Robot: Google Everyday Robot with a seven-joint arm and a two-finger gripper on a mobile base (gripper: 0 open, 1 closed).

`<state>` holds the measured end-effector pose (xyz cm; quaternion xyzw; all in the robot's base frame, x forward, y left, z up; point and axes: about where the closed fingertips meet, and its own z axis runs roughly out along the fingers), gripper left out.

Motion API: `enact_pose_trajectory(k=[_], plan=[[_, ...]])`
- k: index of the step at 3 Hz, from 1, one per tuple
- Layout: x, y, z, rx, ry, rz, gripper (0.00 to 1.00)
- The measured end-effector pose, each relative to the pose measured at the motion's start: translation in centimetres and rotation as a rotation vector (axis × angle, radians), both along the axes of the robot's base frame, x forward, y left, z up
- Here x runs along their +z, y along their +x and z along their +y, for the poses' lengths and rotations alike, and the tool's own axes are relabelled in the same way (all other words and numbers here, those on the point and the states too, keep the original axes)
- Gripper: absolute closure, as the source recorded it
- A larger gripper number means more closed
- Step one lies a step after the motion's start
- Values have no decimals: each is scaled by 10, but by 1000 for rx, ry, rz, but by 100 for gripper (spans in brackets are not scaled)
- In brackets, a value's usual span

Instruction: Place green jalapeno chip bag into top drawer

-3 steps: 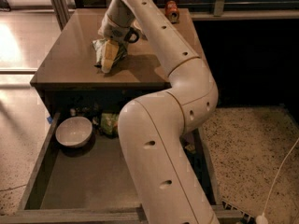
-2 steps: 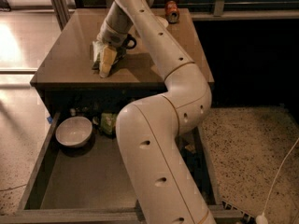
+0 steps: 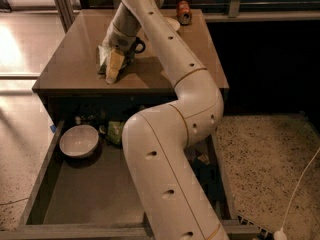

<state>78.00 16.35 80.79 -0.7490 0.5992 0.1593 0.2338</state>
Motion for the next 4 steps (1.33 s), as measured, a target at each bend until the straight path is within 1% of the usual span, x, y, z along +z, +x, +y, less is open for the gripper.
enact_pose_trajectory(k=[2, 3, 4], plan=[[0, 0, 0, 0, 0, 0, 61], [0, 0, 0, 0, 0, 0, 92], [0, 0, 0, 0, 0, 0, 100]])
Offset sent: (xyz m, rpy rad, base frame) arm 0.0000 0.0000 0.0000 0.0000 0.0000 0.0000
